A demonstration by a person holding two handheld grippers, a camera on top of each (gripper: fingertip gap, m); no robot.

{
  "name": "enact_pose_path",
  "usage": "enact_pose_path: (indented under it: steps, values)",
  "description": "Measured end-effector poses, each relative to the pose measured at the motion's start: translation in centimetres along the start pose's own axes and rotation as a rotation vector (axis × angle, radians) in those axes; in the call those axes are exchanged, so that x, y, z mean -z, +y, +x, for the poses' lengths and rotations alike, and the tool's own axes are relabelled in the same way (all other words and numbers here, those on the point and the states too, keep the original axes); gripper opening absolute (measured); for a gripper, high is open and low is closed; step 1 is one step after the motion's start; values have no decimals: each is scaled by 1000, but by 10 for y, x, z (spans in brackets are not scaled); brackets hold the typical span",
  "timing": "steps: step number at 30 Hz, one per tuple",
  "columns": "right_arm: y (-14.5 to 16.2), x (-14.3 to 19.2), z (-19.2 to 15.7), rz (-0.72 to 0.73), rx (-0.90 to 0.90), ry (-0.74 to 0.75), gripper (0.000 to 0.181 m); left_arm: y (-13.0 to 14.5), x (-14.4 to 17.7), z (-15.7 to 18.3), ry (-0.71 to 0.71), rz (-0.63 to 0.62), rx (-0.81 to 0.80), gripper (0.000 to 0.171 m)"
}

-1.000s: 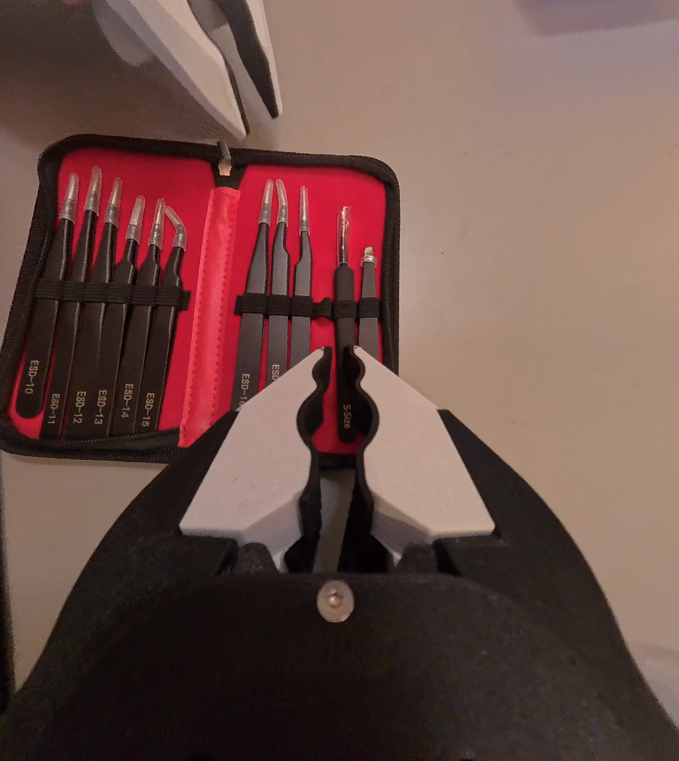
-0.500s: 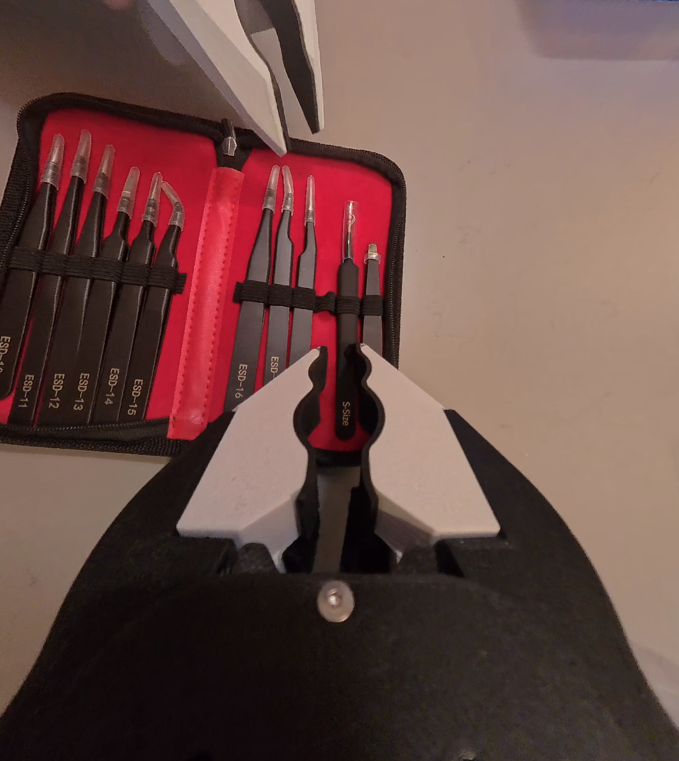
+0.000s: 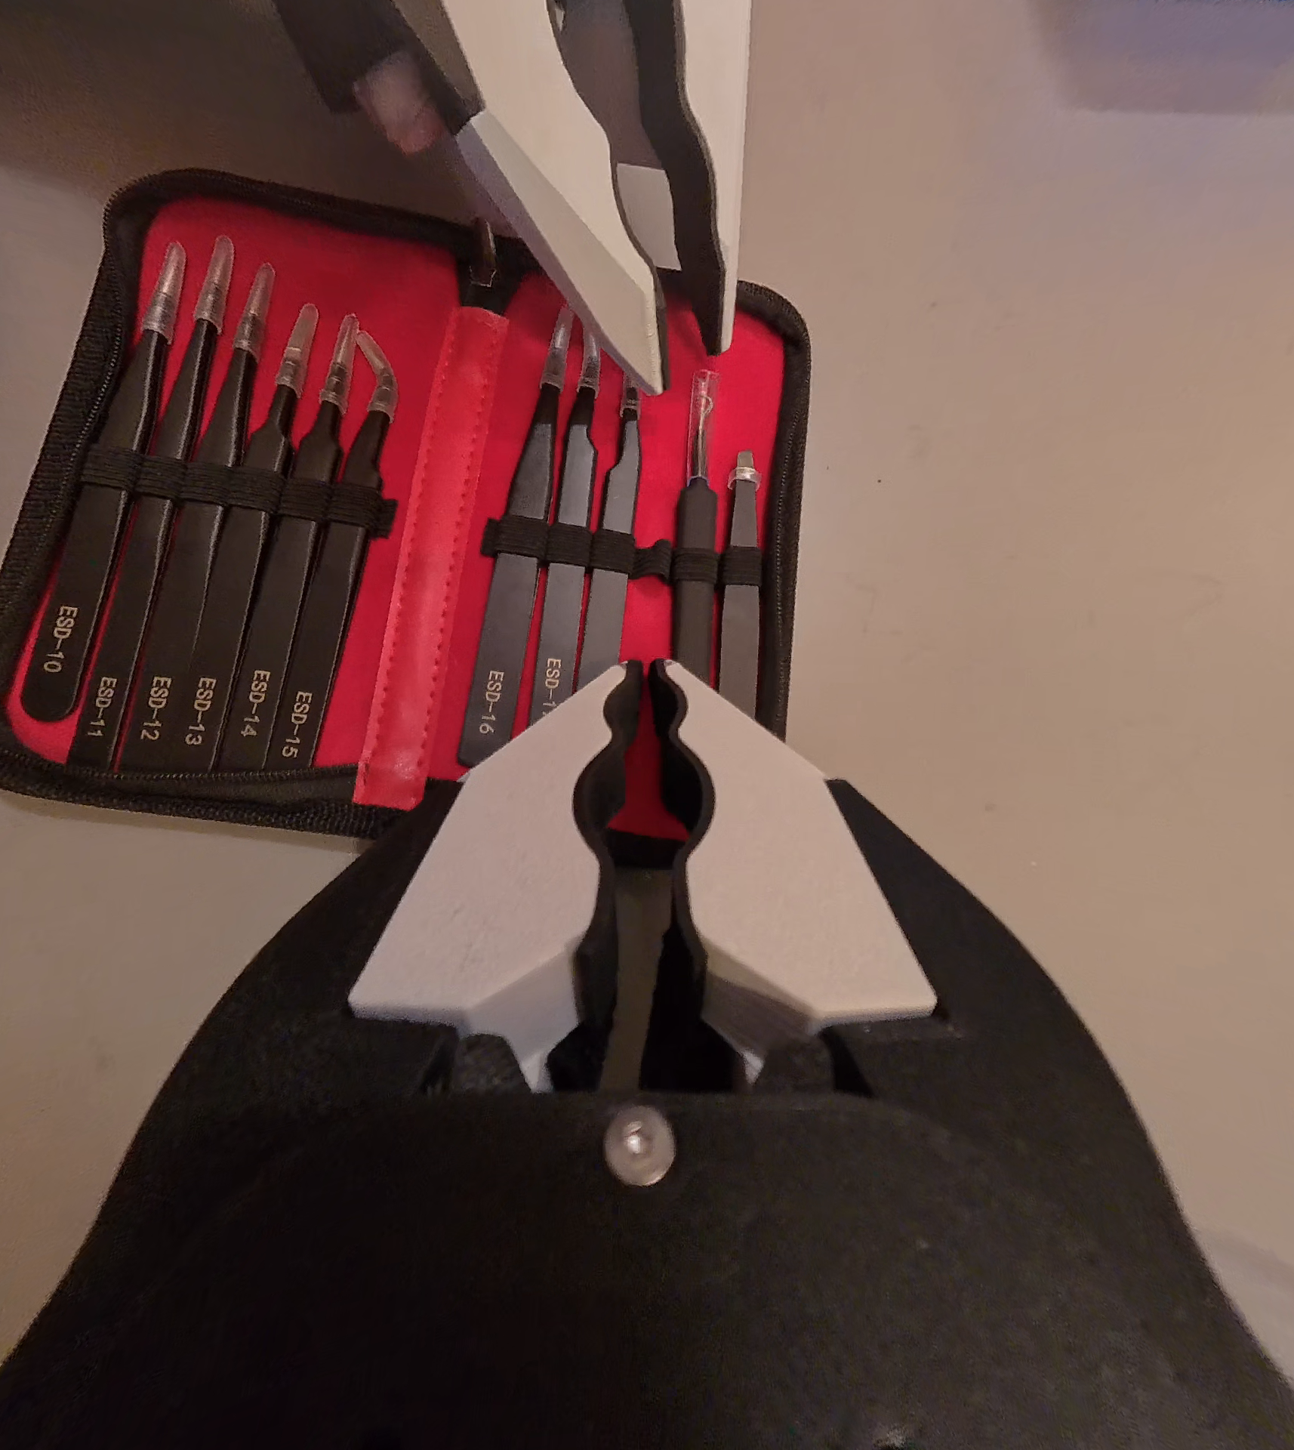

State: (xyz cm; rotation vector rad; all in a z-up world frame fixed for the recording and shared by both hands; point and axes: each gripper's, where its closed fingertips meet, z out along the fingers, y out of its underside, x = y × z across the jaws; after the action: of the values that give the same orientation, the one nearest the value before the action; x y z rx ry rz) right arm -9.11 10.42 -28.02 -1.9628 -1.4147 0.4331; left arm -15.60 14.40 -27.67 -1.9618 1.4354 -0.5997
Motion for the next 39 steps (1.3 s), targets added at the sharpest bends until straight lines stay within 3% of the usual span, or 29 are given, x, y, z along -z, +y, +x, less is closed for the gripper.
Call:
enact_pose_path:
  steps: [17,26,39]
  values:
    - [3,3,9,19,-38,39,5,-4,-13,5,66,-46,-233,8]
    - [1,-1,9,40,-36,43,7,-6,-15,8,148,-19,-247,5]
    - [8,5,10,36,-94,7,5,-18,-28,18,151,12,-245,3]
